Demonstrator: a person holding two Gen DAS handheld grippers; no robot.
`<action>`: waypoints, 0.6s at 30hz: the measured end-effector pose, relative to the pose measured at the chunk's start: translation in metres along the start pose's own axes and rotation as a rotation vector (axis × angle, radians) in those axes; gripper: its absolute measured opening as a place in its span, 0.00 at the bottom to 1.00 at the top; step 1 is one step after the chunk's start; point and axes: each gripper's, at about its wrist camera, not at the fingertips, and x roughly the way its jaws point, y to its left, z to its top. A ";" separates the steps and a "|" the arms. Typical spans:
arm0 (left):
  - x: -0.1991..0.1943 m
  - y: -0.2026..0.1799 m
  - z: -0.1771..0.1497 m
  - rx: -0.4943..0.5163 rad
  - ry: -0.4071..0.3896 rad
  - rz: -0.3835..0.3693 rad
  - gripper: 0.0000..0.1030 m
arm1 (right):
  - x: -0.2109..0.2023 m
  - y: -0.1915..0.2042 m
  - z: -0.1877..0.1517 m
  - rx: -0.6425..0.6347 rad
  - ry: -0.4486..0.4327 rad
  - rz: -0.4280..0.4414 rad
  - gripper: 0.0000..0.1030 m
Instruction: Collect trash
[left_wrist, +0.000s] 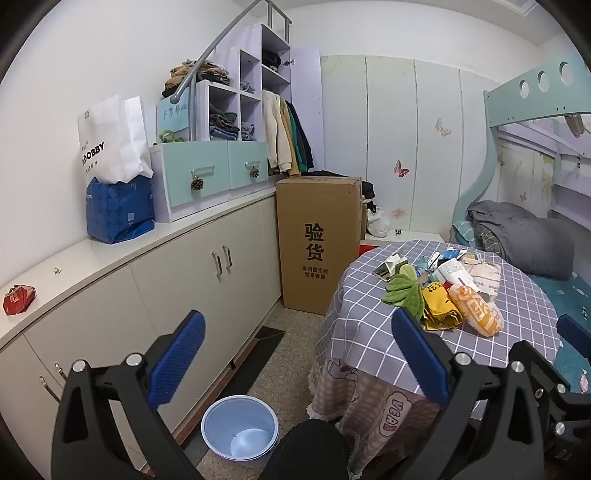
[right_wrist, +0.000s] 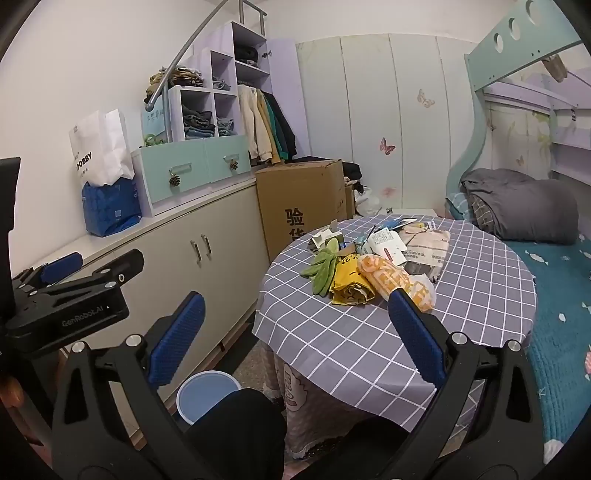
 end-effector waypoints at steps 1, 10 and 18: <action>0.000 0.000 0.000 -0.001 -0.001 0.000 0.96 | 0.000 0.000 0.000 0.000 0.000 -0.001 0.94; 0.000 0.000 0.001 -0.001 -0.003 0.000 0.96 | 0.007 -0.004 0.000 0.006 0.003 0.003 0.94; 0.000 -0.001 0.003 0.003 -0.001 -0.001 0.96 | 0.003 -0.001 0.000 0.010 0.005 0.004 0.94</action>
